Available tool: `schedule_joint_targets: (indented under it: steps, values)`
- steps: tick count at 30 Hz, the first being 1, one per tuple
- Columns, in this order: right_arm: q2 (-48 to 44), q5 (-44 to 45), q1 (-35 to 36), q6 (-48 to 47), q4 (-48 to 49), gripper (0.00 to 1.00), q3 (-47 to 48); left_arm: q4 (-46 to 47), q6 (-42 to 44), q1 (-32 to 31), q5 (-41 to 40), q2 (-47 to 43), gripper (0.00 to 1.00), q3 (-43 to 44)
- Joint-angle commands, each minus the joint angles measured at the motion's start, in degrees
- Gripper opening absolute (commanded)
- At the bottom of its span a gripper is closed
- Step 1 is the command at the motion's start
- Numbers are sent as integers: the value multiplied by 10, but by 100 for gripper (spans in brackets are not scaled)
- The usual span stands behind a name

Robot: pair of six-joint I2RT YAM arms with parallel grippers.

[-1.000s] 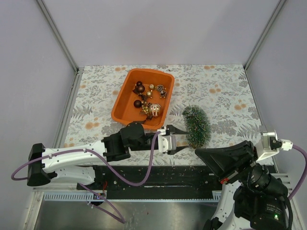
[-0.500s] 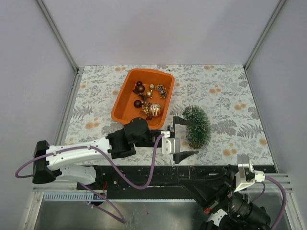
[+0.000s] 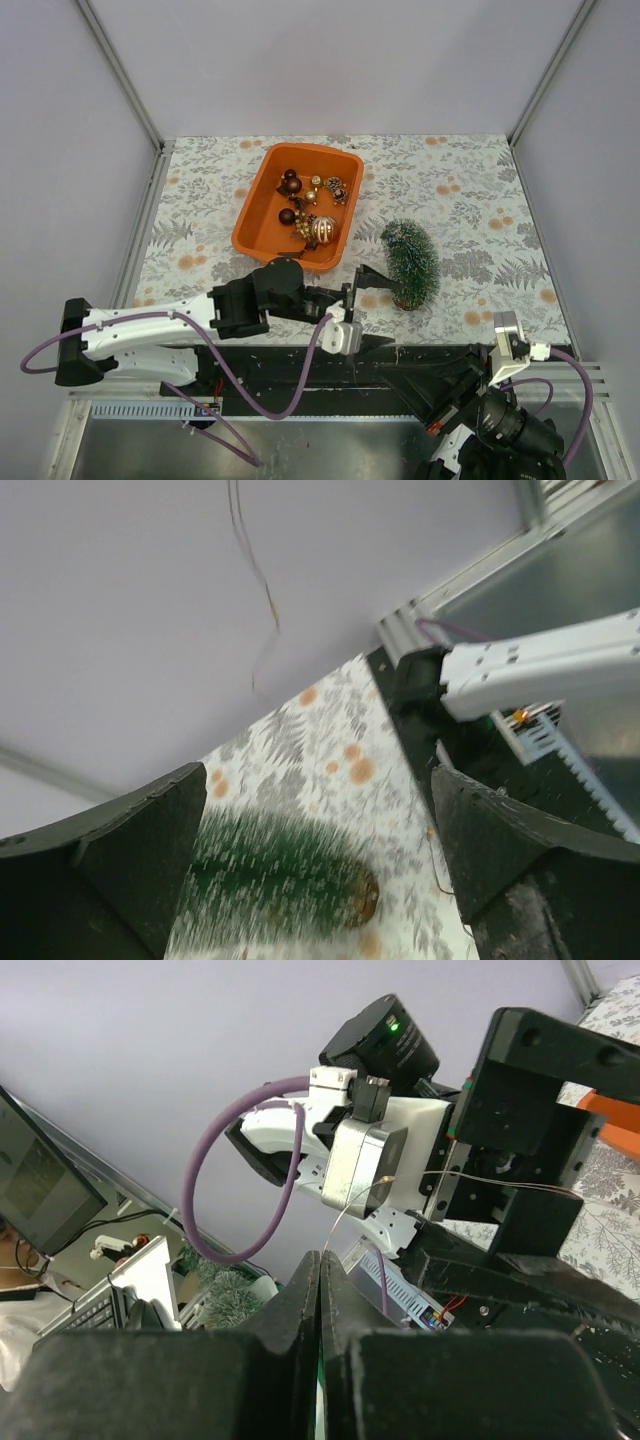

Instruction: Decorate the small christmas tree

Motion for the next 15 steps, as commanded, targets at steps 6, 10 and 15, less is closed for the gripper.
schedule_joint_targets:
  steps: [6,10,15]
  values:
    - [-19,-9,-28,38,51,0,-54,-66,50,97,-169,-177,99,-82]
    - [-18,-14,-50,91,147,0,-87,-83,65,134,-243,-220,99,-105]
    - [-31,-24,-68,93,131,0,-101,-86,62,161,-294,-251,99,-125]
